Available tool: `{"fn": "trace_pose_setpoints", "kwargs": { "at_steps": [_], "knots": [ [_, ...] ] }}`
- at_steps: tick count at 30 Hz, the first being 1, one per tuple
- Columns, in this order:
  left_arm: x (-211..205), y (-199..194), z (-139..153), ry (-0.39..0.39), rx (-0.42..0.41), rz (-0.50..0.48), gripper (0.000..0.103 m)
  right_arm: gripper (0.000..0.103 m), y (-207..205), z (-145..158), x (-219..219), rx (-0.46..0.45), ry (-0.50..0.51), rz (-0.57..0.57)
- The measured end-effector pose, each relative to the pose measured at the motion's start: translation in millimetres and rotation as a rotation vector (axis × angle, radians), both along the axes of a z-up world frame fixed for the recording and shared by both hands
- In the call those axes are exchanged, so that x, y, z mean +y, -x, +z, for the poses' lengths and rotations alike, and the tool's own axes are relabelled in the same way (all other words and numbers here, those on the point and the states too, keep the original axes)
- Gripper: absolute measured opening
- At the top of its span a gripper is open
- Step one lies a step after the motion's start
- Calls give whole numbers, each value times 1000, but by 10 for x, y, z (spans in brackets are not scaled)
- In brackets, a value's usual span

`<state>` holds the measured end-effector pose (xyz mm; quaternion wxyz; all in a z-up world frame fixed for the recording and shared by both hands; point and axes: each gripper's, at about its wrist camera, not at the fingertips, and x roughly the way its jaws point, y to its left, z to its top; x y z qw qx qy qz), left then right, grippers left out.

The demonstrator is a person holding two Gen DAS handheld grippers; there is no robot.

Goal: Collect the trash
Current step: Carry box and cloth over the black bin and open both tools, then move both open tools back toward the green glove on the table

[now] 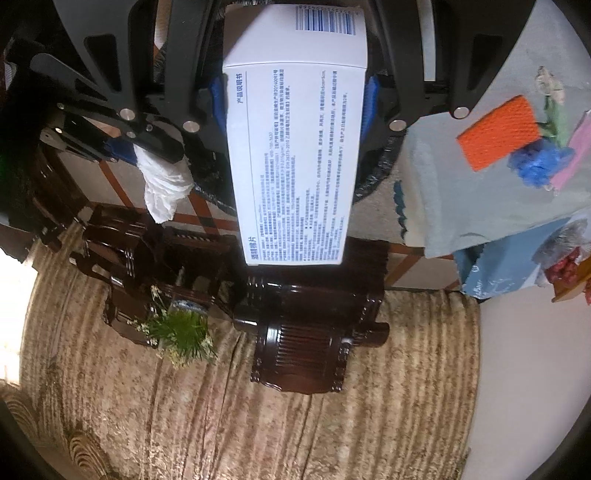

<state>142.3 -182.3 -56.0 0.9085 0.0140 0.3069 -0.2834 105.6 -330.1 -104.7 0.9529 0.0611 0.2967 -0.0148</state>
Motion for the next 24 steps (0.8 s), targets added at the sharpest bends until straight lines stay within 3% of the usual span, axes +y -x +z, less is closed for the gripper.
{"fn": "trace_pose_setpoints", "kwargs": {
  "at_steps": [10,12,14,15,20,24],
  "knots": [
    [-224,-220,-475,-34,65,-51,54,34,-118,-335,-160,81,1,-47],
    [-235,-249,-517,-31,85,-57,55,45,-130,-357,-189,92,7,-54],
    [-200,-263,-531,-29,94,-57,69,56,-117,-372,-189,91,19,-63],
    [-185,-266,-524,-26,93,-55,70,58,-109,-377,-186,91,25,-65],
    [-75,-257,-466,-18,79,-32,77,91,-56,-337,-152,71,48,-87],
    [90,-238,-382,-19,53,2,84,96,-55,-265,-86,56,44,-76]
  ]
}}
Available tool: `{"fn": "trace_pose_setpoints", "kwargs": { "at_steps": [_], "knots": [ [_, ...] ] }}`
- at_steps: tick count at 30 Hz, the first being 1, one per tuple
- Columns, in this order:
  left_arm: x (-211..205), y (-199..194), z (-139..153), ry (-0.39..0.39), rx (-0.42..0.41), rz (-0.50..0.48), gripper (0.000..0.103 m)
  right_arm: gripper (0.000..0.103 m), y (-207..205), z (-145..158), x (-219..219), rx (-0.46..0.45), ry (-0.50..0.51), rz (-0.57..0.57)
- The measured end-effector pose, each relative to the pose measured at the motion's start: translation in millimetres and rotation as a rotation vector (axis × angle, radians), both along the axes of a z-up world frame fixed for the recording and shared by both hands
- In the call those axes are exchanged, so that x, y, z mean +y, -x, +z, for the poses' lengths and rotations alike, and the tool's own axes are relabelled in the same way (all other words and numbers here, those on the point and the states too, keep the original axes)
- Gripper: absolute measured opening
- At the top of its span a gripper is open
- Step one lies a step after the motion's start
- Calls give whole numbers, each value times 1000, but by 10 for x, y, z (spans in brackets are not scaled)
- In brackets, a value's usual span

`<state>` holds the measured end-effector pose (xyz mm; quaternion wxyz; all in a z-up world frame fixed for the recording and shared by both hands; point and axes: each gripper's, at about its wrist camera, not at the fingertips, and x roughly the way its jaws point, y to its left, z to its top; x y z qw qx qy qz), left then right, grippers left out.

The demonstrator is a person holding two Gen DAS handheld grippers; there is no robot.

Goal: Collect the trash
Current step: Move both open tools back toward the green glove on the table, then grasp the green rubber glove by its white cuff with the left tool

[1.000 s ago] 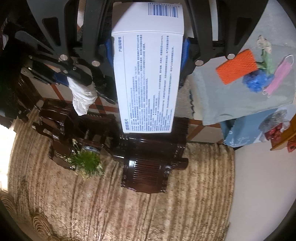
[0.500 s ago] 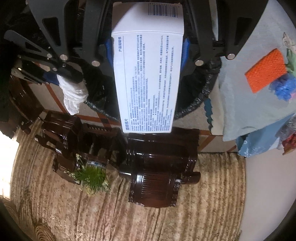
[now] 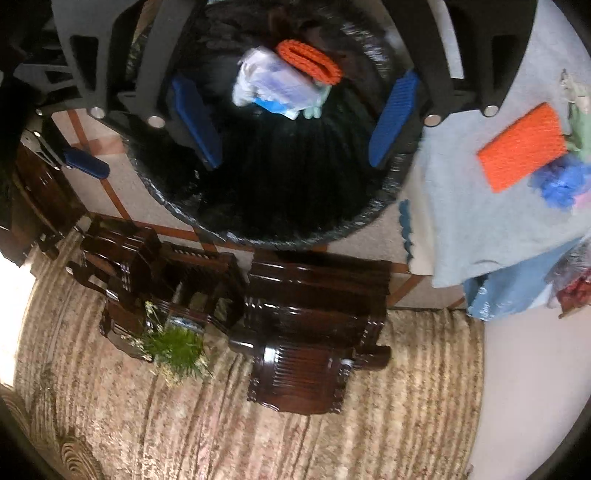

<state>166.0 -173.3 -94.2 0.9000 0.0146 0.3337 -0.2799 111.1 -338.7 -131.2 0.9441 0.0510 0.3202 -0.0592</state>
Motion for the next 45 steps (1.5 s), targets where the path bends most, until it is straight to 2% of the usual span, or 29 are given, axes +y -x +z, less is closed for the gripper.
{"fn": "trace_pose_setpoints", "kwargs": {
  "at_steps": [6,14,26,34,45],
  "knots": [
    [478,40,139,-9,-34,97,86,96,-92,150,246,-33,-24,56],
    [1404,126,185,-66,-88,298,86,97,-380,288,936,-62,-50,205],
    [2587,76,-14,-121,-56,560,87,97,-870,343,2008,-81,-55,403],
    [2921,-85,-245,-117,-1,617,86,97,-1232,206,2474,-58,-65,445],
    [2898,-485,-579,-133,85,625,86,97,-1470,-11,2655,-18,-50,452]
  ]
}}
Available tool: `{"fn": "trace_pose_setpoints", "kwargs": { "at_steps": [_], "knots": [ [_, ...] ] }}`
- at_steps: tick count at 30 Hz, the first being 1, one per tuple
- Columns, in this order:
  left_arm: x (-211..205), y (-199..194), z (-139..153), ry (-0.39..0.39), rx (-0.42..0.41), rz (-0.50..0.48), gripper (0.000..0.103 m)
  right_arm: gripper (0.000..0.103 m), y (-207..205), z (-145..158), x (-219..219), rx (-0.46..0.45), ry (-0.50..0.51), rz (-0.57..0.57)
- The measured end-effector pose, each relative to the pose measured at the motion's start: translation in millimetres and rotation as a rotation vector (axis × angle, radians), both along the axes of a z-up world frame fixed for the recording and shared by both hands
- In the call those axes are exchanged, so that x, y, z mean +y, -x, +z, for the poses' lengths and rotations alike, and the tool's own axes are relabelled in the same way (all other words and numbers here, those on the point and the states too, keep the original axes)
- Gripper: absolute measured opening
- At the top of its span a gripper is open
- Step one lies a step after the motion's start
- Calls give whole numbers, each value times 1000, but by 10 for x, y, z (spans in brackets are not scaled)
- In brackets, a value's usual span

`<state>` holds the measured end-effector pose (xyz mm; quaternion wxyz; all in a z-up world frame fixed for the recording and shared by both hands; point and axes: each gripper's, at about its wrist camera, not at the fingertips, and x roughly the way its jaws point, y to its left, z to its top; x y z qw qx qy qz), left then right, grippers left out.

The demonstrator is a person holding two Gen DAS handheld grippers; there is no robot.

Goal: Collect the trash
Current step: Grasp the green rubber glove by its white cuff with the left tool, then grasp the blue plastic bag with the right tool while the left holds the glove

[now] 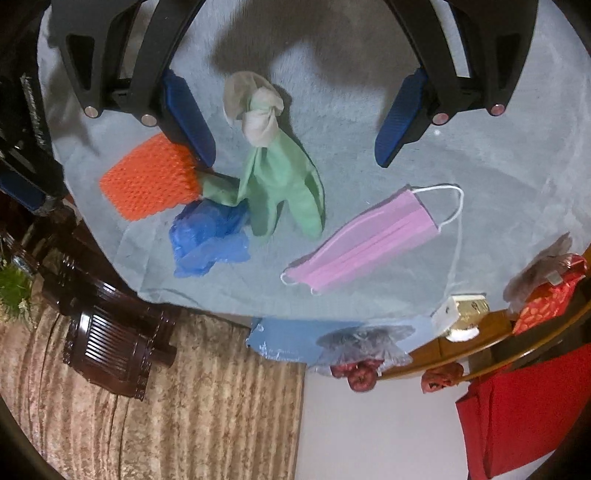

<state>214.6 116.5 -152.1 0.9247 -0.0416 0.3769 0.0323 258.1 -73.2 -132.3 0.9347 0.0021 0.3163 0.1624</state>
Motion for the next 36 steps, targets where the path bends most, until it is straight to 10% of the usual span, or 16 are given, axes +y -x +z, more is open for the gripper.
{"fn": "trace_pose_setpoints", "kwargs": {
  "at_steps": [12,21,36],
  "knots": [
    [-57,-321,-308,5,105,7,83,97,-93,-94,-40,11,8,-10],
    [-23,-367,-319,76,121,-16,35,97,-133,-136,-4,24,7,-2],
    [443,26,-57,92,55,99,31,97,-204,-161,330,26,13,52]
  ]
}}
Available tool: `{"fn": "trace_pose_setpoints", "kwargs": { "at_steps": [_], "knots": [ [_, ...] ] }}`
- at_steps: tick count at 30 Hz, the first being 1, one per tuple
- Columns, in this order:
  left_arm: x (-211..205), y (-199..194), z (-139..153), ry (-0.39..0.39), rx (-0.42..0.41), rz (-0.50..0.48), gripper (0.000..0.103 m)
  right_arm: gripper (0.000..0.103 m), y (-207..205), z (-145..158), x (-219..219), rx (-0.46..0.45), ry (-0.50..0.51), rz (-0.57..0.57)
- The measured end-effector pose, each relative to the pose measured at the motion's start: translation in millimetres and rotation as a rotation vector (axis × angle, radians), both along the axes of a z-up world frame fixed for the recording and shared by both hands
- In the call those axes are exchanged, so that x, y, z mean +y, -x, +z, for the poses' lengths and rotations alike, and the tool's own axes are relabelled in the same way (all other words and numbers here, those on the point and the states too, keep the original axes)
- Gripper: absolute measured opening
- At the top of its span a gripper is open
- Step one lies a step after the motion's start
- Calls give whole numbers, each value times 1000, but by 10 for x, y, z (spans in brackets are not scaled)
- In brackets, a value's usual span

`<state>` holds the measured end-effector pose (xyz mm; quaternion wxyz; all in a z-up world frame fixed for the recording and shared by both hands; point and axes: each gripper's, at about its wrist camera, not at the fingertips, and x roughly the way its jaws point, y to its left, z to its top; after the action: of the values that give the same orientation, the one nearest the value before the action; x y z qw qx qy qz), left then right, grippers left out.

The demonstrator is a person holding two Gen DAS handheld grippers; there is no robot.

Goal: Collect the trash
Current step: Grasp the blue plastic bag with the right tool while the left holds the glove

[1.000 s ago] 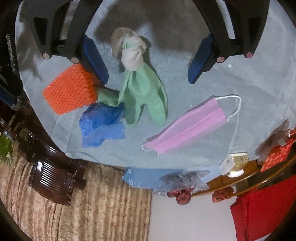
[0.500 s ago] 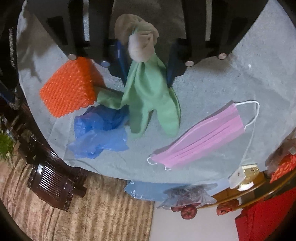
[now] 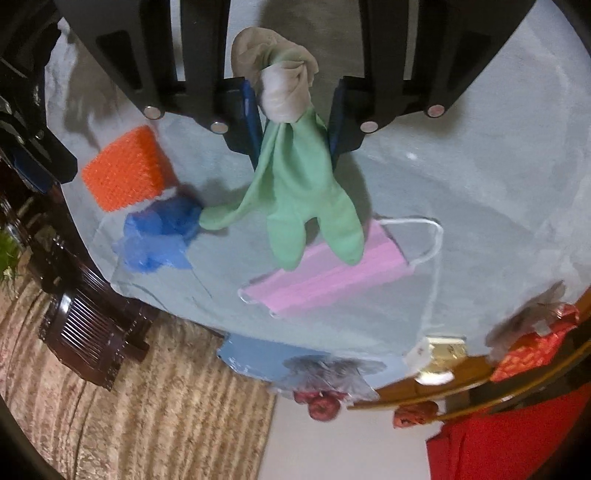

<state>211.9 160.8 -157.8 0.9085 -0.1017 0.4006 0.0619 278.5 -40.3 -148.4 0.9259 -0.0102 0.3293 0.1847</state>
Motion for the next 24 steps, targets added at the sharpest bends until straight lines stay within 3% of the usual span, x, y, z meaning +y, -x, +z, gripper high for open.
{"fn": "trace_pose_setpoints", "kwargs": {
  "at_steps": [9,24],
  "knots": [
    [91,-102,184,-73,-74,14,31,97,-262,35,321,-9,-19,39],
    [330,-178,148,-107,-85,56,31,97,-738,-161,682,68,-6,79]
  ]
}}
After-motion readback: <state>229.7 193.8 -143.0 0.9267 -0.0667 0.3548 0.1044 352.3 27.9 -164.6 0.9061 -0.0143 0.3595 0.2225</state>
